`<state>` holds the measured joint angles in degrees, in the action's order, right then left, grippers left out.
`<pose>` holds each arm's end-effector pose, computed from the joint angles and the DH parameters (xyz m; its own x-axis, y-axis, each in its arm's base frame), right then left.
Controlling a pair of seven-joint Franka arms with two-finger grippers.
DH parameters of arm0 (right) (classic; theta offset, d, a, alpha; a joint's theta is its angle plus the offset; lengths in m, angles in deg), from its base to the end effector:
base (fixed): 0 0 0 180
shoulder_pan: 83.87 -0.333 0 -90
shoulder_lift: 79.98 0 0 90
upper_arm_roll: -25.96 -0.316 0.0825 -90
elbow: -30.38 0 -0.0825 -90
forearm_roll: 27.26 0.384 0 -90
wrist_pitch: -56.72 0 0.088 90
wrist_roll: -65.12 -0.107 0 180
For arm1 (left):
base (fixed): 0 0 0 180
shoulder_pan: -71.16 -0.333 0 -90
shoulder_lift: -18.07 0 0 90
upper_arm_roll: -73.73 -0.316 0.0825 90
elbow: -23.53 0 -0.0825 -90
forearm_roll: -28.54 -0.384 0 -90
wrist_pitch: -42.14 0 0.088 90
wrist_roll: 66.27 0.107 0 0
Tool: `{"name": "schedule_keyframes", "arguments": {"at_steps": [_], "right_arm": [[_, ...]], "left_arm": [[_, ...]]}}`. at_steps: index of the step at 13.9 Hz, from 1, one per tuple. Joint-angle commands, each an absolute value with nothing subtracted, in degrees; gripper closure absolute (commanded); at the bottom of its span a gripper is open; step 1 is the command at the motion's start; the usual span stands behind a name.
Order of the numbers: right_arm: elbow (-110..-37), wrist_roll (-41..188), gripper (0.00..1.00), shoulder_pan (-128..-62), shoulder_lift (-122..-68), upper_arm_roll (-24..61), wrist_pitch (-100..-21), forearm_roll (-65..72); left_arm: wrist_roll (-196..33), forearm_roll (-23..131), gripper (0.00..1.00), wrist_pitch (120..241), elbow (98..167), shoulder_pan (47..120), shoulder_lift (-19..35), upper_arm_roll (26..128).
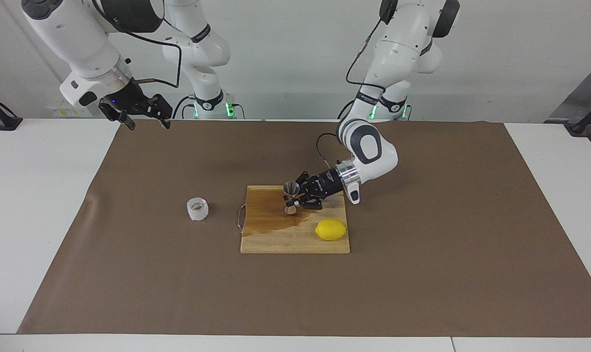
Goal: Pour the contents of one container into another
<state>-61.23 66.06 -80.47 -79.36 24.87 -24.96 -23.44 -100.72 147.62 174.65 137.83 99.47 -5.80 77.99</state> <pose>0.5339 -0.0136 0.6062 0.9870 -0.0138 -0.1603 -0.0252 -0.9973 -0.0690 0.5140 -0.3463 0.2627 -0.0411 0.2421 -0.9694 0.9647 0.2621 0.0246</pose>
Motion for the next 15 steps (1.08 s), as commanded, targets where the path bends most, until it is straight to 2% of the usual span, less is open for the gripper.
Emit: {"name": "schedule_keyframes", "arguments": {"at_steps": [1, 6, 7, 8, 9, 15], "right_arm": [[-60.32, 66.88, 0.0, -79.74, -79.63, 24.47, -23.87, -23.75], [-60.32, 66.88, 0.0, -79.83, -79.63, 24.47, -23.87, -23.75], [-60.32, 66.88, 0.0, -79.74, -79.63, 24.47, -23.87, -23.75], [-60.32, 66.88, 0.0, -79.83, -79.63, 24.47, -23.87, -23.75], [-60.32, 66.88, 0.0, -79.83, -79.63, 24.47, -23.87, -23.75], [-60.32, 66.88, 0.0, -79.83, -79.63, 24.47, -23.87, -23.75]], "left_arm": [[-99.05, 149.74, 1.0, 175.56, 137.08, 100.25, -7.06, 77.51], [-98.88, 149.66, 1.0, 175.38, 136.99, 99.99, -8.03, 77.51], [-98.88, 149.22, 0.97, 175.21, 136.99, 99.9, -8.03, 77.51], [-98.88, 149.04, 0.68, 175.03, 136.99, 99.81, -8.03, 77.51], [-98.53, 148.87, 0.01, 175.03, 136.99, 99.98, -8.03, 77.43], [-97.38, 144.31, 0.0, 177.3, 136.9, 99.46, -7.15, 77.16]]}}
